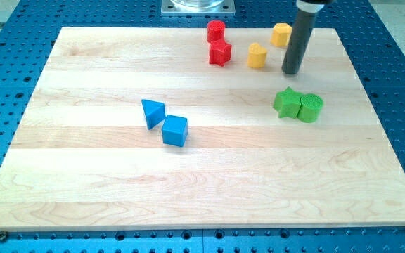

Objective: Push the green blocks to the bottom side of the red star

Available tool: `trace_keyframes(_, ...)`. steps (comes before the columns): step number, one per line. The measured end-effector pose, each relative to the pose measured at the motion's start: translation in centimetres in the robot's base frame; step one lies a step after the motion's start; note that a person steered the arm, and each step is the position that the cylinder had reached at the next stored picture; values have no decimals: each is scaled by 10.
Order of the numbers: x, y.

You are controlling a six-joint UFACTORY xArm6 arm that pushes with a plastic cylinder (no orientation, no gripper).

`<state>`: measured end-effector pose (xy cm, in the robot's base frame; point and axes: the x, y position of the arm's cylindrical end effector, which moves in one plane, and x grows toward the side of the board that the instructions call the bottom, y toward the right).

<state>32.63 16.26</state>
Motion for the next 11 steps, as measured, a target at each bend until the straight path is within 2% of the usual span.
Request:
trace_keyframes(3,-13,-19)
trace_keyframes(4,-6,40)
trace_keyframes(5,88,84)
trace_keyframes(6,122,37)
trace_keyframes(8,79,-59)
trace_keyframes(9,92,-60)
trace_keyframes(11,26,-68)
